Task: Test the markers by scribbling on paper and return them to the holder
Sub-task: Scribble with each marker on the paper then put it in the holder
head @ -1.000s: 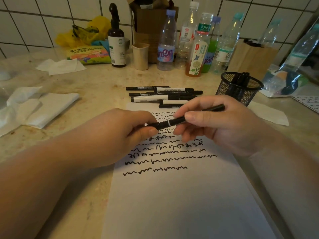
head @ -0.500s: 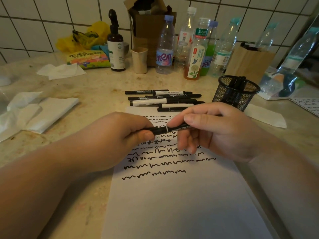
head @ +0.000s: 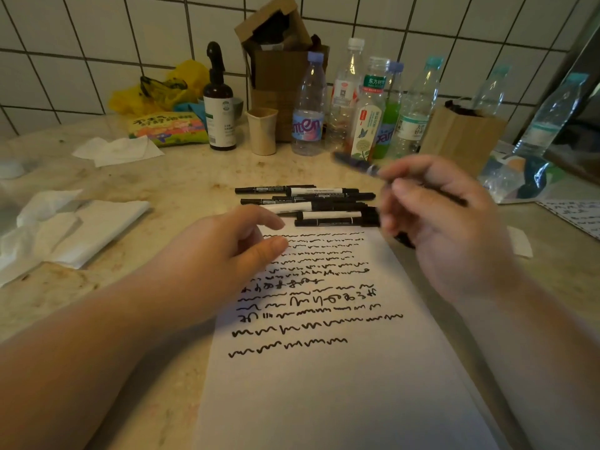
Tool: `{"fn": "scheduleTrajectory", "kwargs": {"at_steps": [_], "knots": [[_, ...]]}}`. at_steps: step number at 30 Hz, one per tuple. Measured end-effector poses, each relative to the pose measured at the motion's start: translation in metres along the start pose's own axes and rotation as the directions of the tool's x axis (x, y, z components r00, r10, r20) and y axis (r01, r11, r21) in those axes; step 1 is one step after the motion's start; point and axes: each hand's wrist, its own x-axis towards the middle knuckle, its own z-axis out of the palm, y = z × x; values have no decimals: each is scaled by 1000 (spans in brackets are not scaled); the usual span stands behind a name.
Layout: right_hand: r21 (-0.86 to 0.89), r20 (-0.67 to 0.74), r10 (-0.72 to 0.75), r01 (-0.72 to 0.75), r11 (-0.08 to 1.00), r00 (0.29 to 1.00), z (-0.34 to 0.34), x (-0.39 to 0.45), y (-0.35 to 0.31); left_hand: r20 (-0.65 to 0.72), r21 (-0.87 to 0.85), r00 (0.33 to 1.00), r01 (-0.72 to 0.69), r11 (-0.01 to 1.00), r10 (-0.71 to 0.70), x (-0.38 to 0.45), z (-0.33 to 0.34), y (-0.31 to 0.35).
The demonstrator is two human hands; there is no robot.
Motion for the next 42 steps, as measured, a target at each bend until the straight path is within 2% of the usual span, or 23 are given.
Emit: {"fn": "scheduleTrajectory", "kwargs": {"at_steps": [3,7,9,13,17,21,24,25,27,28,30,32,35,42], "knots": [[-233,-276,-186,122,965,943,-2,1,-3,31,45,999,-13,999,12,-3,1,1],[-440,-522,-333,87,894,785,-17,9,-3,63,76,997,-52,996,47,-4,3,4],[-484,-571,-314,-2,875,758,-22,13,-3,68,83,997,-53,995,47,-4,3,3],[-484,-625,-212,-160,860,751,-23,18,3,57,60,998,-43,997,39,-3,4,1],[-453,-644,-223,-130,882,731,-22,19,6,54,52,998,-48,998,45,-4,4,0],[-515,-559,-336,0,857,758,-16,13,4,54,49,997,-50,998,47,-4,4,1],[-556,-408,-358,82,827,840,-7,7,2,56,49,997,-55,997,52,-4,4,1],[-591,-324,-322,75,803,890,-4,5,3,57,49,997,-54,997,51,-4,4,1],[-704,-112,-132,15,711,985,2,4,9,64,58,997,-49,997,45,-4,4,1],[-774,-17,-6,-10,633,1000,4,5,14,67,67,997,-47,997,42,-4,4,2],[-887,103,199,-1,462,975,6,6,25,68,73,997,-46,996,41,-5,4,2],[-926,125,329,-8,376,936,10,7,28,65,71,997,-43,997,38,-5,3,2],[-940,103,384,-36,338,918,11,9,29,69,80,997,-35,996,29,-5,3,2],[-950,-18,316,-116,292,949,11,9,32,66,81,997,-36,996,31,-6,4,3]]}}
